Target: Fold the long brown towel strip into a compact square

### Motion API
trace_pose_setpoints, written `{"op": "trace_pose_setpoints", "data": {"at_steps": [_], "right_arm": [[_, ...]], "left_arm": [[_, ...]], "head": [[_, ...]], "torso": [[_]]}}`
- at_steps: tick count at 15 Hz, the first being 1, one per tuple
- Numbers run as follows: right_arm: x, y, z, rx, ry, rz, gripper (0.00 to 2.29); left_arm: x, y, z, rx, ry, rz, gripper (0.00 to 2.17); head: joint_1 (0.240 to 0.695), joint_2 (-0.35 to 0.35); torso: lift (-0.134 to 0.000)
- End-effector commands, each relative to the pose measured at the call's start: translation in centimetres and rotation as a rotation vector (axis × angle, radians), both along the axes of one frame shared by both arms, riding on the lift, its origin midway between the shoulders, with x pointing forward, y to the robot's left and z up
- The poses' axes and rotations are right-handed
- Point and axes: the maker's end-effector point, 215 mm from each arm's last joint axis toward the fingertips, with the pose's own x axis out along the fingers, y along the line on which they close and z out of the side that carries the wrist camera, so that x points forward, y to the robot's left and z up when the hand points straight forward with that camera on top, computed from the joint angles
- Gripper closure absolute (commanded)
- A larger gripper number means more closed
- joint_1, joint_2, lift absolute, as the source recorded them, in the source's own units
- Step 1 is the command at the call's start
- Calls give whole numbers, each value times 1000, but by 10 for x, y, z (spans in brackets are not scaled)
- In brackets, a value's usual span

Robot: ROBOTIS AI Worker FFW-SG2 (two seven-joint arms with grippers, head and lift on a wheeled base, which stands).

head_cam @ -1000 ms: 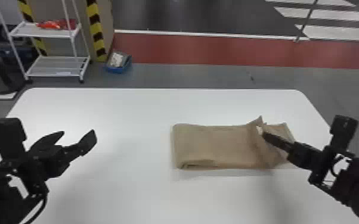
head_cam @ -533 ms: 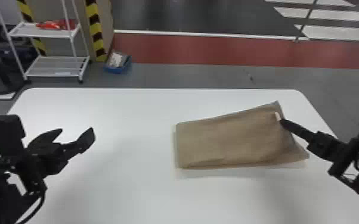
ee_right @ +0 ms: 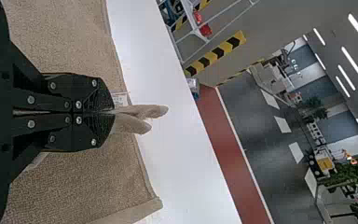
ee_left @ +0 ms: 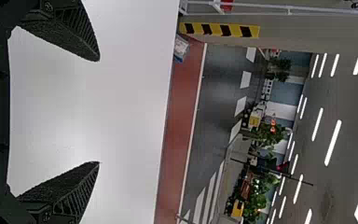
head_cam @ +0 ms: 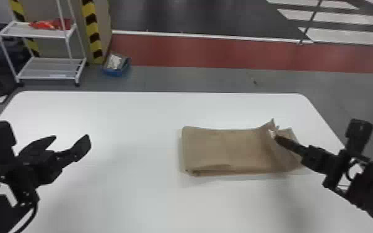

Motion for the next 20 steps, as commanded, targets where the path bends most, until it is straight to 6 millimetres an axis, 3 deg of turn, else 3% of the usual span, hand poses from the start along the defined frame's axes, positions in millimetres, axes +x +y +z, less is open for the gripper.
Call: {"op": "trace_pose_setpoints", "data": {"at_steps": [1,4,6,9,11,14,18,20], "right_arm": [[-3,-9,22,12,-43,-18,1423],[-5,-45,55,34,-107,-73,1423],[-4,-62,62,27,-88,-80,1423],[-3,-39,26,-3,-16,-35,1423],[0,-37,18,1,-16,-38,1423],[-1,-40,31,11,-45,-44,1423],[-4,-81,60,15,-96,-99,1423],[-7,-90,61,5,-96,-107,1423]], "left_arm": [[-2,-2,-4,3,13,-5,100],[-2,0,-5,12,13,-3,100],[-3,2,-6,13,21,-2,100],[-4,-2,-11,13,34,-8,100],[-4,-3,-10,13,33,-8,100],[-4,1,-11,20,37,-3,100],[-1,1,-10,27,32,-3,100],[-1,0,-9,24,31,-4,100]], "head": [[695,-112],[695,-124],[695,-143],[695,-170],[695,-162],[695,-153],[695,-165],[695,-184]], "torso": [[-124],[-124],[-124],[-124],[-124],[-124],[-124],[-124]]}}
